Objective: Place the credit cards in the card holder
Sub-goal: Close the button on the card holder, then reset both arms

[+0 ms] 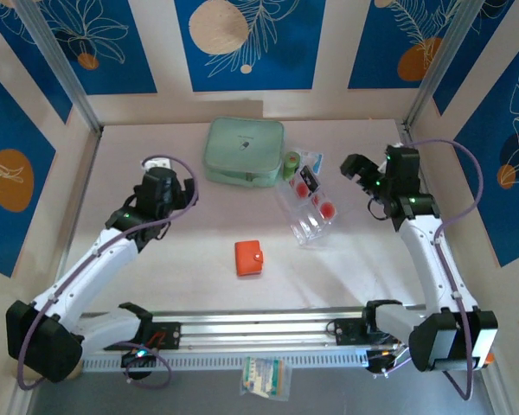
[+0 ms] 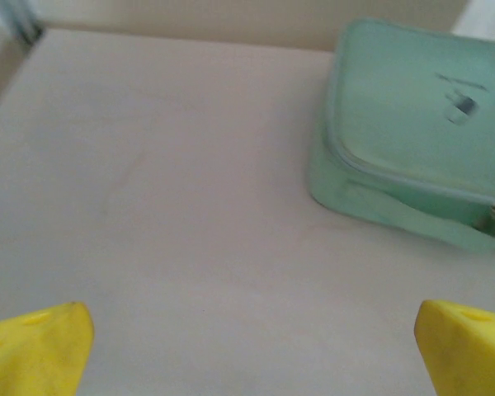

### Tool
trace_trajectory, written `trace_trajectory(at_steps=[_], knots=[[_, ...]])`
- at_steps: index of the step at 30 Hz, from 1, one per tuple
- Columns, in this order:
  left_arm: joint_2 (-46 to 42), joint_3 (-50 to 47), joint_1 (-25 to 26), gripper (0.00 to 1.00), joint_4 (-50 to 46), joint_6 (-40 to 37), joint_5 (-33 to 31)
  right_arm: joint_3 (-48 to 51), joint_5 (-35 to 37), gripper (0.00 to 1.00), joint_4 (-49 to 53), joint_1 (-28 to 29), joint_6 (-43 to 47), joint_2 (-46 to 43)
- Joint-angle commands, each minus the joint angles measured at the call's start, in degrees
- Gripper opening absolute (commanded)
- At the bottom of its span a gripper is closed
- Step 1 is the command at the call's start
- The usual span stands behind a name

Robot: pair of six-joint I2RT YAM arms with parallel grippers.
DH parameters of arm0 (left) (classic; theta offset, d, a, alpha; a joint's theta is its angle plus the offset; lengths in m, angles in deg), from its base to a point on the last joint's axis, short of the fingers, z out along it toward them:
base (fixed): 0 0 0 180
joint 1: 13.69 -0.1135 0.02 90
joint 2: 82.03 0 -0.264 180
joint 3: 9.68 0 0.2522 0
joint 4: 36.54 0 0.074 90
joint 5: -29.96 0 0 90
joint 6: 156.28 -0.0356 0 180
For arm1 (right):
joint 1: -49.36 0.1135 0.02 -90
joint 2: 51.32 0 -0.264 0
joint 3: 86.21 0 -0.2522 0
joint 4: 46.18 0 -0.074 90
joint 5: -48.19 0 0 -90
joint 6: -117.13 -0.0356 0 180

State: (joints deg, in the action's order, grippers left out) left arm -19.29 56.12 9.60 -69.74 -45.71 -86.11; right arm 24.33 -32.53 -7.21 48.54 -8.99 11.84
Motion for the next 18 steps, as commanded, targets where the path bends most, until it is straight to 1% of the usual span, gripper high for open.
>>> trace_trajectory(at_steps=[1,4,7,9,14,18], knots=[[-0.4,-3.2,-4.2,1.0,7.2,-7.1,-1.6,5.2,7.5,0.99,-6.0,-3.0,4.0,1.0],[-0.2,-7.5,-7.1,1.0,14.9,-10.3,-2.8,8.8,12.1,0.99,-11.8,-4.3,5.9,3.6],[0.4,-12.7,-9.1,1.0,23.6,-14.2,-4.0,12.6,15.2,0.99,-19.4,-4.1,10.7,6.8],[1.1,-15.5,-10.2,1.0,27.7,-16.3,-4.5,15.4,16.8,0.99,-24.6,-3.2,14.3,8.3],[3.9,-20.2,-12.5,1.0,34.0,-17.5,-4.8,21.0,17.3,0.99,-36.5,-0.3,21.9,11.7],[7.8,-23.8,-12.8,1.0,40.9,-18.5,-4.3,23.2,15.6,0.99,-42.7,0.8,23.6,14.5]])
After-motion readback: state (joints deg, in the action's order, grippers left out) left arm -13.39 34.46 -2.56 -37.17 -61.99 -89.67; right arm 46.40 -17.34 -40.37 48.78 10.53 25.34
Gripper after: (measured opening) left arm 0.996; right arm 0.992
